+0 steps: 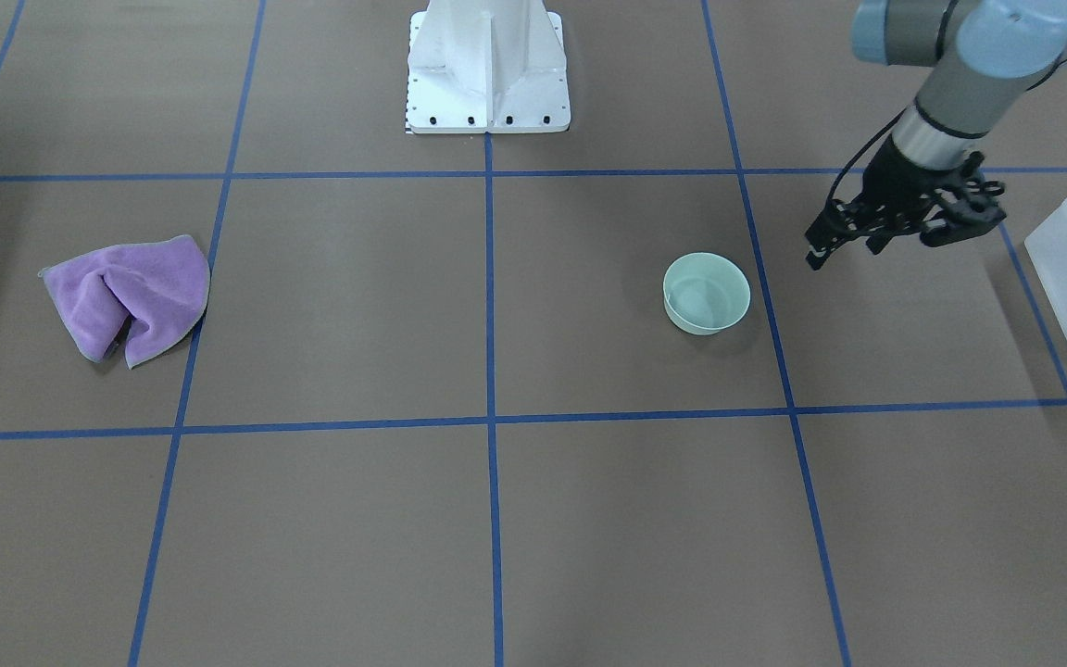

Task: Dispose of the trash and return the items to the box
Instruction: 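Reach the left gripper to the pale green bowl and grasp its rim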

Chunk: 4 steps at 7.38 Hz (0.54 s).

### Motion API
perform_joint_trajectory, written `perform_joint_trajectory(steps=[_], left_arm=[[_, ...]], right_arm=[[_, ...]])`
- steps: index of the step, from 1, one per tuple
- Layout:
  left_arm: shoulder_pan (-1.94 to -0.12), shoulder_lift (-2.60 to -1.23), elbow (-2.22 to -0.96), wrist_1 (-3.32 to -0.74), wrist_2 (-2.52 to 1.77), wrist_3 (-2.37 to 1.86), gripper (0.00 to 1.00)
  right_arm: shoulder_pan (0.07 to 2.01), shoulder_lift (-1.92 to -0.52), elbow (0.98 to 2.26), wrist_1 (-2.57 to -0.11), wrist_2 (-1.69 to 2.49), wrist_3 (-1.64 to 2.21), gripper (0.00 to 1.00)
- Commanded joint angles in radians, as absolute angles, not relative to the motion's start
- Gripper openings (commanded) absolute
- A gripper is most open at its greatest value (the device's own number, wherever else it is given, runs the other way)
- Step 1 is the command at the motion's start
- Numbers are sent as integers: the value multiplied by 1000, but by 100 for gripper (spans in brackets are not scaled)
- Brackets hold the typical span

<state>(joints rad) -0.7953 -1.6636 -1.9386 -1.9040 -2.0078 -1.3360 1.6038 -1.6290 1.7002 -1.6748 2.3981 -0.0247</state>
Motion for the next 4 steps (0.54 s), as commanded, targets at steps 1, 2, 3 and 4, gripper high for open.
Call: perform_joint_trajectory(steps=[1,2,3,4], left_arm=[[-684,-1733,-1802,-2067,-1910,-1452,98],[-649,-1735,-1725,-2157,-1895,-1477,97],[-646,-1735,-1695,-2218,-1893,-1486,95],[-641,-1735,-1700,-2218,-1896,-1488,74]], right_arm=[[1600,-1628,1698,-1675,2398,-25,100],[1600,-1629,1698,-1675,2398,-25,100],[1600,-1628,1698,-1675,2399,-25,100],[1600,-1629,1698,-1674,2398,-26,100]])
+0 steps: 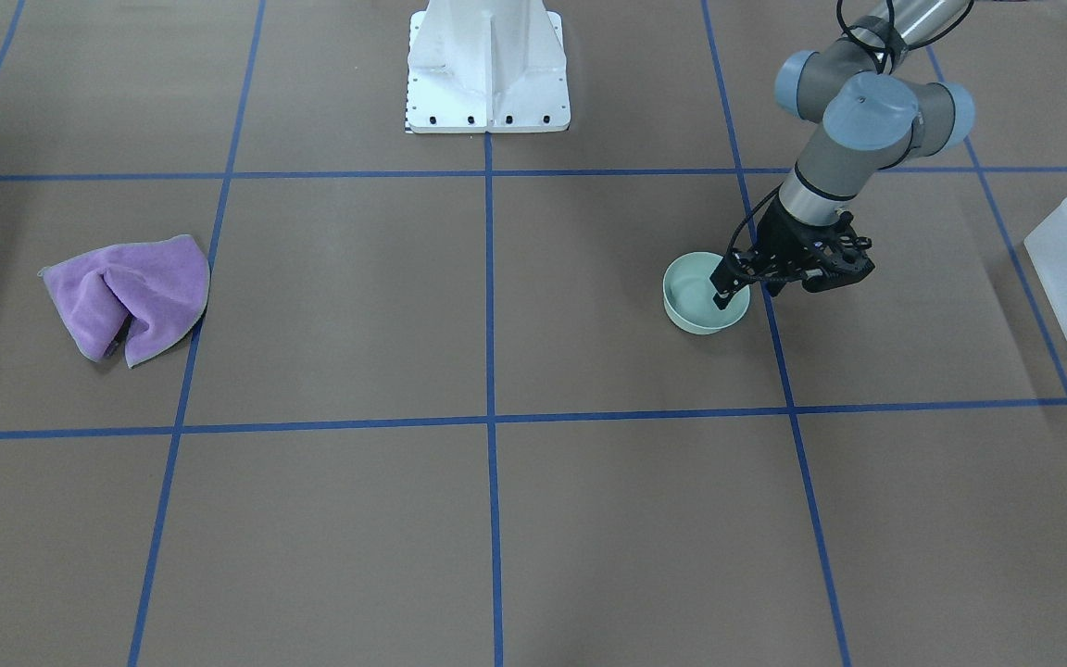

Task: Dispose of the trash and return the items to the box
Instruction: 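Reach the left gripper to the pale green bowl and grasp its rim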

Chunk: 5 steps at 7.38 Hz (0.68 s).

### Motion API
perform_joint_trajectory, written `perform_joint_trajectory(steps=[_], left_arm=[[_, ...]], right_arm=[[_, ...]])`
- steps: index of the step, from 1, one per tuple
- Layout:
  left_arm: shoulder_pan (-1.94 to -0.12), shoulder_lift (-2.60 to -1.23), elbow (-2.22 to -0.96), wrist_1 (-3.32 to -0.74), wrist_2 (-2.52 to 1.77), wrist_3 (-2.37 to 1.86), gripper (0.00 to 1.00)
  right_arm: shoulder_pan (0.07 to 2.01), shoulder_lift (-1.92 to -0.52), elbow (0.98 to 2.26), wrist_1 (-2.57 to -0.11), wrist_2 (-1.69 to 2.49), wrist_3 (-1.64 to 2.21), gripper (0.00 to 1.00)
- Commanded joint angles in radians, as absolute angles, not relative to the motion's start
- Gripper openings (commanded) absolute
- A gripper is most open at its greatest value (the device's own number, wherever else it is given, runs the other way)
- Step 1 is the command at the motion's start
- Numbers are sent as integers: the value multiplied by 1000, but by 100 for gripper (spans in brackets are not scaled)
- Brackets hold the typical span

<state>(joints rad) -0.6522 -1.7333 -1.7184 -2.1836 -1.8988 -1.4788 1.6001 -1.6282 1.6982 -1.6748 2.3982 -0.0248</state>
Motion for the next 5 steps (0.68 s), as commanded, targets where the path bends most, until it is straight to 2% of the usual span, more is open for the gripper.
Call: perform_joint_trajectory(steps=[1,2,5], left_arm=[[-641,-1735,-1713,-2218,-1908,-1485,14],[-643,-1723,-1747,-2209,-1940,-1479,0],[-658,-1703,-1798,-2177,-2002,-1479,0]], right_arm=[[1600,-1628,1698,-1674,2398,-26,100],[1600,-1628,1698,-1674,2396,-26,100],[1600,-1629,1698,-1674,2396,-26,100]])
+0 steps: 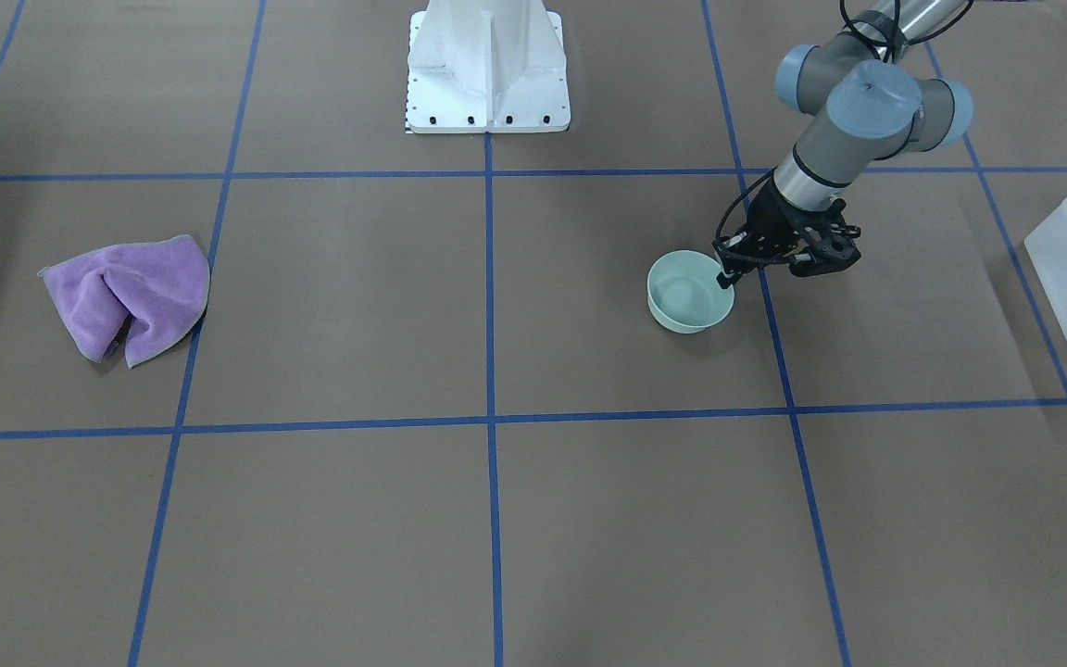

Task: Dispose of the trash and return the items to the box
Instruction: 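Lift the green bowl and carry it over the clear bin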

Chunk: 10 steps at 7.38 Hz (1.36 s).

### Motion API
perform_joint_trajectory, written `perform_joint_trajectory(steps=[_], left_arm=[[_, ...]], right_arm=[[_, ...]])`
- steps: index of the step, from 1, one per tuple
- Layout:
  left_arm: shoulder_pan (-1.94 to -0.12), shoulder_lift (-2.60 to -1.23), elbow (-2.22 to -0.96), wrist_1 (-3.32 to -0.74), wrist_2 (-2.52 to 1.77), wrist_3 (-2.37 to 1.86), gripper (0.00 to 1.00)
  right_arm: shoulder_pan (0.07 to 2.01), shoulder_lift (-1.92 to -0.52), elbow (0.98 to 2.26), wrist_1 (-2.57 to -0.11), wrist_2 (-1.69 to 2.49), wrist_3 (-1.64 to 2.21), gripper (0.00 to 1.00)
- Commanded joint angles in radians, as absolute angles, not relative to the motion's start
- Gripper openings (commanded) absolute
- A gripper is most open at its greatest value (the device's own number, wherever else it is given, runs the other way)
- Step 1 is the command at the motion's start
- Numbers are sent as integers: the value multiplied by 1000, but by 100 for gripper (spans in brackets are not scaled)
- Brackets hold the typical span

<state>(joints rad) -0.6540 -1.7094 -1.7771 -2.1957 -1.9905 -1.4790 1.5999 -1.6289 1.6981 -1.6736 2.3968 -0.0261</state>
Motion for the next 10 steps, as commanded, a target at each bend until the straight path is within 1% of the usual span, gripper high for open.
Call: perform_joint_trajectory(steps=[1,2,3,4,5,7,8,9,10], left_arm=[[-661,-1703,-1849,-2101,-2005,-1476,0],[-685,-1703,-1921,-2003,-2026,-1474,0],[-746,-1692,-2006,-1873,-2037,-1453,0],[-817,-1648,-2096,-1685,-2031,-1328,0],[-897,-1582,-2152,-1592,-2025,-1183,0],[-1050,-1412,-2164,-1633,-2025,-945,0],[-1122,-1305,-2155,-1731,-2026,-833,0],[-1225,-1274,-2098,-1796,-2034,-737,0],[-1308,-1284,-2018,-1805,-2030,-612,0]], right_arm=[[1598,-1629,1697,-1674,2398,-26,100],[1598,-1629,1695,-1674,2396,-26,100],[1598,-1629,1689,-1674,2396,-28,100],[1597,-1629,1684,-1674,2396,-28,100],[1594,-1628,1684,-1674,2398,-26,100],[1591,-1628,1684,-1674,2398,-26,100],[1589,-1626,1686,-1674,2398,-26,100],[1588,-1626,1684,-1674,2398,-26,100],[1586,-1626,1684,-1672,2398,-26,100]])
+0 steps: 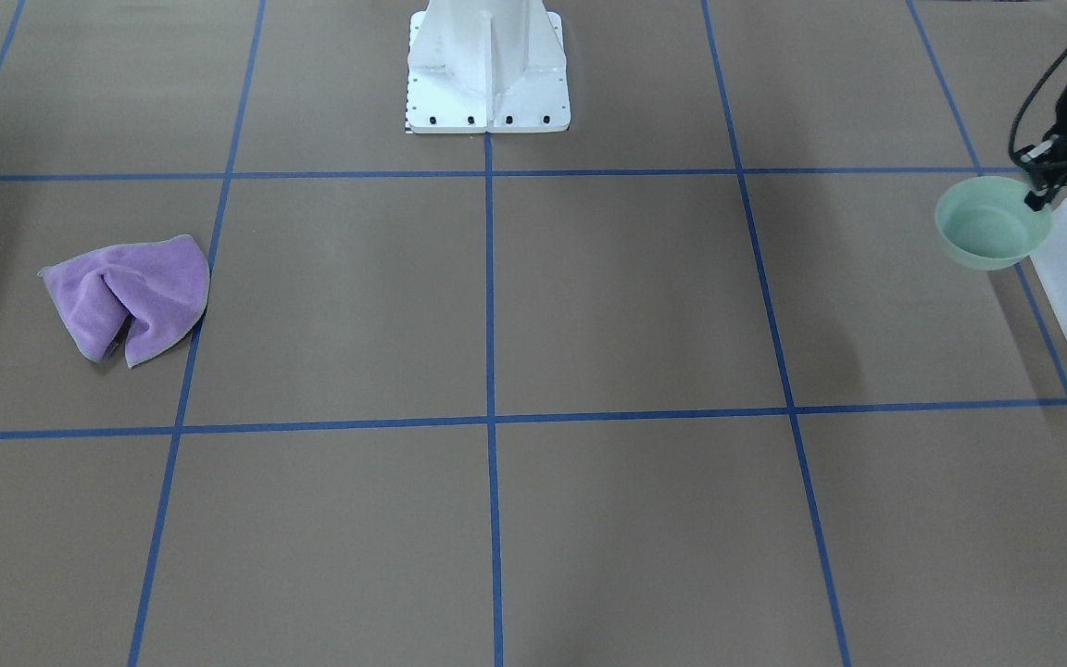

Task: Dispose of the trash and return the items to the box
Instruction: 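Lift the green bowl and carry it over the clear bin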

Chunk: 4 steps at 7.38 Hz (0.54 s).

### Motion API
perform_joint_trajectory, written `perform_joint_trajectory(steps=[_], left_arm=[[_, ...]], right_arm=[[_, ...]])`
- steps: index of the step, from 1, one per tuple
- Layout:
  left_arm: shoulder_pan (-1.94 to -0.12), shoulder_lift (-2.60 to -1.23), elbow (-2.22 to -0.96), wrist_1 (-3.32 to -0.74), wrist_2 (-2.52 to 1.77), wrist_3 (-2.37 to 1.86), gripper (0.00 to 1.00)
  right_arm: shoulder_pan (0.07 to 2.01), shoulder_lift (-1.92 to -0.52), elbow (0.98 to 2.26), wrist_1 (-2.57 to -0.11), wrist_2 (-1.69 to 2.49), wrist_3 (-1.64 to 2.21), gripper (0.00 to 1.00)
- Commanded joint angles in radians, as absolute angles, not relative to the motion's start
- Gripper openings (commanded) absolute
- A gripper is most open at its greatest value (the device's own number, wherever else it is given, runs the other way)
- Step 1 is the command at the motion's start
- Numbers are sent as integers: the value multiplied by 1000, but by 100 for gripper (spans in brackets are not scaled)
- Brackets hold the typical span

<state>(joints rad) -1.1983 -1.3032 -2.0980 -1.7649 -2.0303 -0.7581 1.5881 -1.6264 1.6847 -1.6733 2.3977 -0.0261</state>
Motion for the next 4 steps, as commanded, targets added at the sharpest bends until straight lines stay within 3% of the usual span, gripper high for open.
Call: perform_joint_trajectory(steps=[1,4], left_arm=[[-1421,-1340,-1909,-1804,-2034,-465,0],[-1583,-1505,-1600,-1805,-2034,-164,0]], right_arm=[[1586,-1626,1684,-1674,2398,-26,100],[1578,-1626,1692,-1669,2396,11,100]])
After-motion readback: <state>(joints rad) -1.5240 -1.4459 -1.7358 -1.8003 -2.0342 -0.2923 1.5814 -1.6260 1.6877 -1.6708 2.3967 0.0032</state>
